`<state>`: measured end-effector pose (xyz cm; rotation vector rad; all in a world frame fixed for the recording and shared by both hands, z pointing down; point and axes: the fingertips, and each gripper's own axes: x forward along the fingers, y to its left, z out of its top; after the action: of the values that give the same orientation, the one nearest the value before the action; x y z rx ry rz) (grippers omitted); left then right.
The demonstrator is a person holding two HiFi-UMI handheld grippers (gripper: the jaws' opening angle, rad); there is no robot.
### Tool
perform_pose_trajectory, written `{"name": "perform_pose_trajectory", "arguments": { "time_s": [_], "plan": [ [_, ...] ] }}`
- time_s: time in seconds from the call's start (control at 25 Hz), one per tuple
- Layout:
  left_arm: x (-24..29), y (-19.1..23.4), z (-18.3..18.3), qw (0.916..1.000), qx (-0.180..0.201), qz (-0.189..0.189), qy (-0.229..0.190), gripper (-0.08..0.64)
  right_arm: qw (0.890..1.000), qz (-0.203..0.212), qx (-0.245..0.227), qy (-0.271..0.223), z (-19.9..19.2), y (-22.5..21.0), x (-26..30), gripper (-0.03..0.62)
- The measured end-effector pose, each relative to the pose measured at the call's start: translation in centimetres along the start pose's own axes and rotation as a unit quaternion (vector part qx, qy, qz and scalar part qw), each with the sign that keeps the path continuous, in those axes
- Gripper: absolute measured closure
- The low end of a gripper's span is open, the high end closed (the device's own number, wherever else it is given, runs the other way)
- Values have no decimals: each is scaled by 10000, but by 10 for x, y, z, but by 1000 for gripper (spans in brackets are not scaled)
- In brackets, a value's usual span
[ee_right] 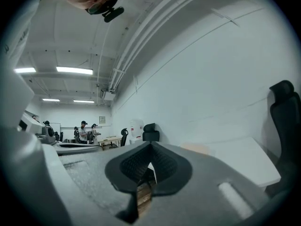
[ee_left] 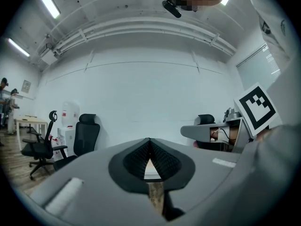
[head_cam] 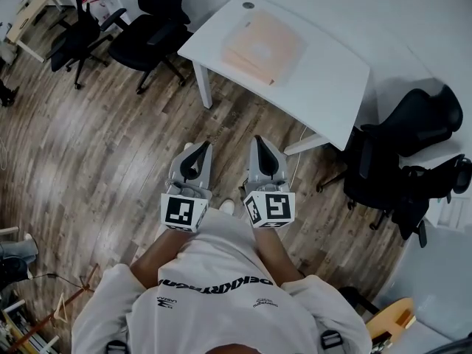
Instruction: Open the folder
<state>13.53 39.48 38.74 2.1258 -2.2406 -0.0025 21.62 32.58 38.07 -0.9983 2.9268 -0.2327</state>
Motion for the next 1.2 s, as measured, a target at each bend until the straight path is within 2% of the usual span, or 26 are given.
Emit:
{"name": "perform_pose_trajectory", "arguments": {
  "time_s": [0.2, 0.48, 0.72, 0.96, 1.2],
  "plan": [
    [39, 37, -8, 9999, -145, -30, -20, 569, 9999, -86, -75, 101, -12, -11, 52, 597],
    [138, 116, -2, 9992, -390, -80, -51, 569, 9994, -269, -224, 75, -4, -35, 162, 597],
    [212, 157, 6, 9982, -421, -434, -3, 569, 9980, -504, -301, 225, 2, -53, 246, 597],
    [286, 205, 7, 9957, -544, -735, 137, 569, 9935, -890, -335, 621, -1, -79, 323, 595],
    [350, 239, -1, 9907, -614, -1175, 316, 569, 9877, -1267, -274, 870, -7, -99, 393, 595]
  ]
}}
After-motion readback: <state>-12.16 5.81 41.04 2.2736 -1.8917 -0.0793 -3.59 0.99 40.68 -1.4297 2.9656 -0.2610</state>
